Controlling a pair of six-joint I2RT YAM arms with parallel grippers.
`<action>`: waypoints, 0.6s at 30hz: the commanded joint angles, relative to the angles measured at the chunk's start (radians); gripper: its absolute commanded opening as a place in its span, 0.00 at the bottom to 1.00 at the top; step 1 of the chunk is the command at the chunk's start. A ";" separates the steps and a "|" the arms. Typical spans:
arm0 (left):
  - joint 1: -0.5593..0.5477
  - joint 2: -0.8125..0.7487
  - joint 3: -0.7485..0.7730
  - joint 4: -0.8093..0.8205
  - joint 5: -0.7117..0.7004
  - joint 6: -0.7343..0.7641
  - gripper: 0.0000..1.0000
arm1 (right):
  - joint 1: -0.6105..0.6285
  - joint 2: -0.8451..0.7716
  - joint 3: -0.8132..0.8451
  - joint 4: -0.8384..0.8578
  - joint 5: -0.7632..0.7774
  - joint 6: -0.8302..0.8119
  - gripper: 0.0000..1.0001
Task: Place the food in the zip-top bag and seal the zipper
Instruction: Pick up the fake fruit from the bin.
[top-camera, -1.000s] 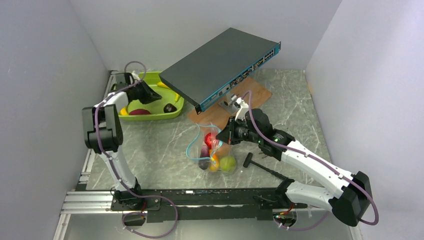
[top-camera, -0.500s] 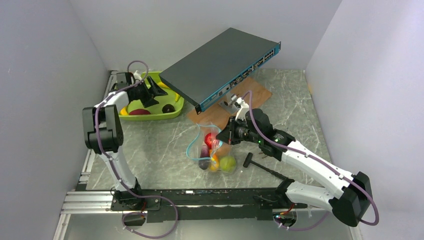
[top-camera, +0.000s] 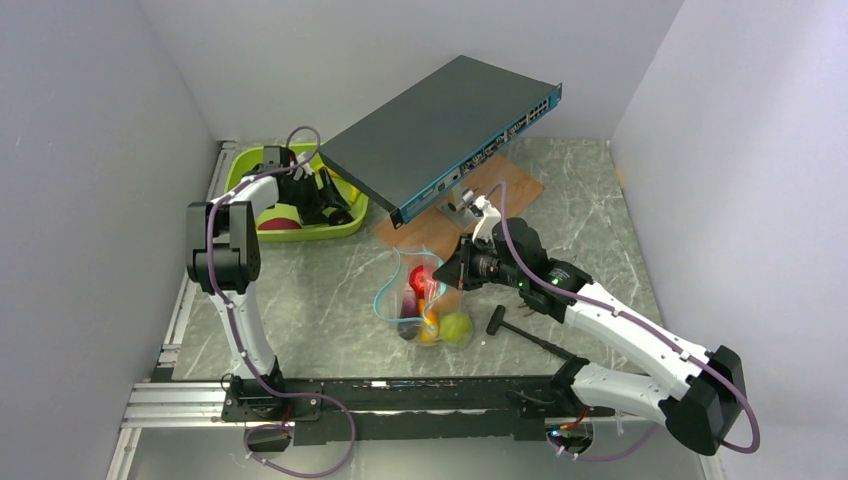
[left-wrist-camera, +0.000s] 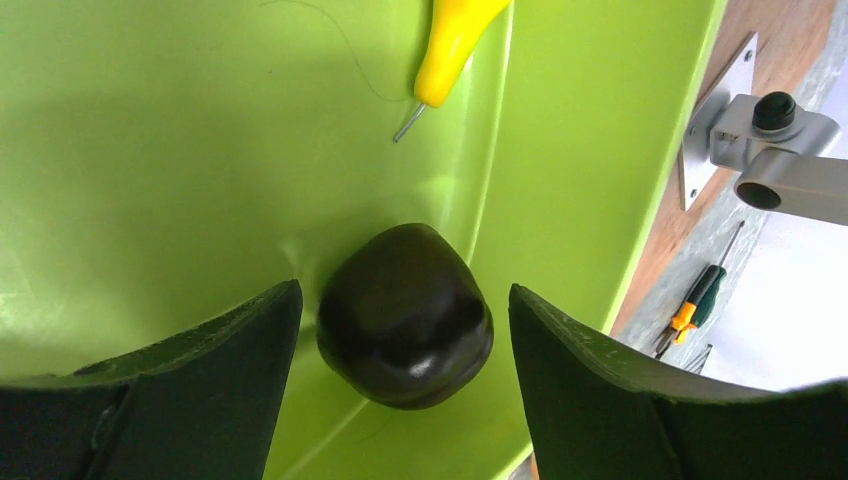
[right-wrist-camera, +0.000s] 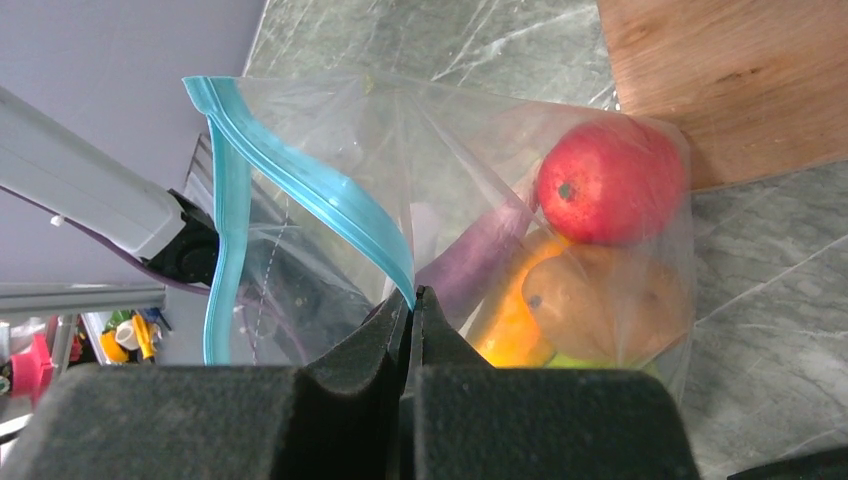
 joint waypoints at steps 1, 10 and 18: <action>-0.037 0.016 0.035 -0.021 -0.001 0.046 0.75 | -0.005 -0.020 0.032 -0.012 0.006 0.008 0.00; -0.033 0.034 0.069 -0.037 0.065 0.047 0.35 | -0.003 -0.033 0.047 -0.051 0.020 0.021 0.00; 0.040 -0.093 0.007 0.039 0.077 -0.003 0.21 | -0.003 -0.021 0.037 -0.053 0.033 0.046 0.00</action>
